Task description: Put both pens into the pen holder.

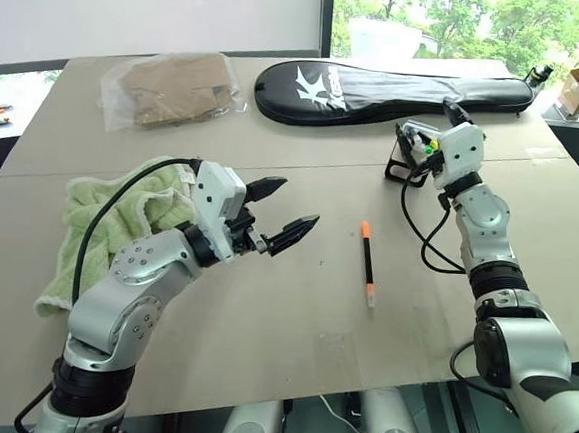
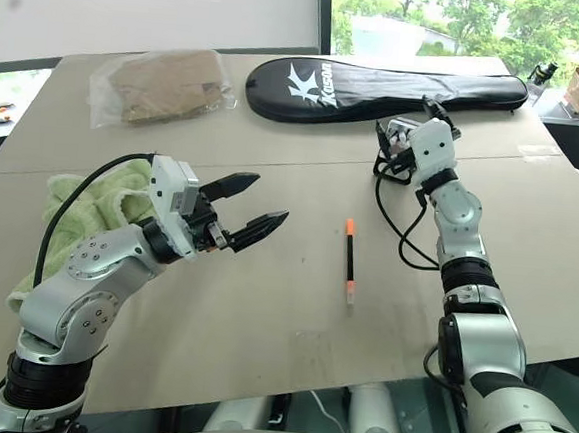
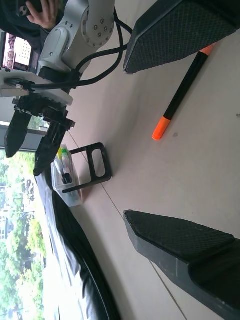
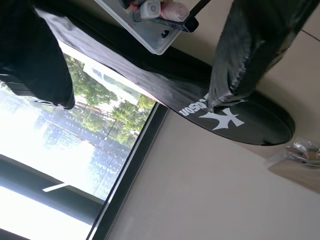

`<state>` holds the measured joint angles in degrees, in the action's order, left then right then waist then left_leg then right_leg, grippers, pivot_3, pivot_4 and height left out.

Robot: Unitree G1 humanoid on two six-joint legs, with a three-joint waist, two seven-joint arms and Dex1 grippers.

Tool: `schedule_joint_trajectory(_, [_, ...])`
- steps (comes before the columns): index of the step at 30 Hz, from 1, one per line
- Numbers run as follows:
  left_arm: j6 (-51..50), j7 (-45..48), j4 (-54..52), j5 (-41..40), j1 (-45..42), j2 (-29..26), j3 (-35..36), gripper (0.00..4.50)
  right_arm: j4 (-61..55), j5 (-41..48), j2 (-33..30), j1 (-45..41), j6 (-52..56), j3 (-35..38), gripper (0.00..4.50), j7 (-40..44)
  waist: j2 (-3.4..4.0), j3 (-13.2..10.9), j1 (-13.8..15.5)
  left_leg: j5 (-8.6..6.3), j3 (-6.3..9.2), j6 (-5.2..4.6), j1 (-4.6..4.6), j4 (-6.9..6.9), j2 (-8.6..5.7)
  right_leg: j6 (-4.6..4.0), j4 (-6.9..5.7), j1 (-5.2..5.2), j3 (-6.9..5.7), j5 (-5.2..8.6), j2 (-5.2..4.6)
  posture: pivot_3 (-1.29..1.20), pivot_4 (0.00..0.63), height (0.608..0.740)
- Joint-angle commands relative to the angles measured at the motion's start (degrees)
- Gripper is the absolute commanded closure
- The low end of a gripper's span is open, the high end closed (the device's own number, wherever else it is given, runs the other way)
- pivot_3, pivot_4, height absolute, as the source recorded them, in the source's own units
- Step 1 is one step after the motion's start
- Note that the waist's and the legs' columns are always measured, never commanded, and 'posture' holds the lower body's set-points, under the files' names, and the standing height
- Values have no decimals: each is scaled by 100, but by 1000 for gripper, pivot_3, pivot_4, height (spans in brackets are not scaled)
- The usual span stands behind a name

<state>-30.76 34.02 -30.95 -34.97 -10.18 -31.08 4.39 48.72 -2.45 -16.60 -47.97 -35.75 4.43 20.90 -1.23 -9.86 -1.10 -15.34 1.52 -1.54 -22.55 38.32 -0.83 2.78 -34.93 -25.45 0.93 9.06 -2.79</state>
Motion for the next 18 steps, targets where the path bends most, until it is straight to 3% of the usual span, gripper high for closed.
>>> schedule_joint_trajectory(1, [89,9,-190,-3,-104,-8,45,0,-893,333,-64,254,545,9,29,226,0,0,9,0,0,0,0,0,0,0,0,0,0,0,0,0,150,740])
schedule_joint_trajectory(2, [88,12,-190,-5,-103,-9,45,0,-1305,490,-78,415,857,22,29,338,0,0,16,0,1,0,0,0,0,0,-1,0,-1,0,0,0,150,740])
schedule_joint_trajectory(4, [65,15,-179,-9,-93,-27,57,0,-2976,1080,-305,1024,2605,-38,29,766,0,0,40,0,3,-1,-1,0,2,0,-1,0,-1,0,0,0,150,740])
schedule_joint_trajectory(7, [18,47,-180,-17,-36,-82,53,0,-5435,1670,-912,1770,5620,-143,29,784,5,-2,75,-4,16,-7,-12,1,2,0,-1,-2,-12,0,-8,0,150,740])
schedule_joint_trajectory(10, [-24,133,-210,-75,28,-142,27,0,-7066,2958,-1629,2074,8777,-236,29,878,6,-2,50,-16,13,-27,-15,1,1,0,1,-6,-13,1,-11,0,150,740])
schedule_joint_trajectory(12, [-39,207,-169,-69,19,-193,0,0,-7472,3558,-1692,1866,10347,-178,29,778,0,2,16,-17,7,-30,0,2,3,0,1,1,-12,1,-3,0,150,740])
schedule_joint_trajectory(15, [-65,373,-75,-65,11,-287,1,0,-7619,4125,-1105,1516,12363,155,29,551,-1,1,3,-18,5,-30,35,0,7,-13,3,30,-11,8,17,0,150,740])
schedule_joint_trajectory(18, [-62,586,-18,-66,59,-430,35,0,-7179,4078,-754,1363,12825,-70,29,-140,-2,2,23,-18,10,-31,79,0,9,-26,3,75,-14,18,26,0,150,740])
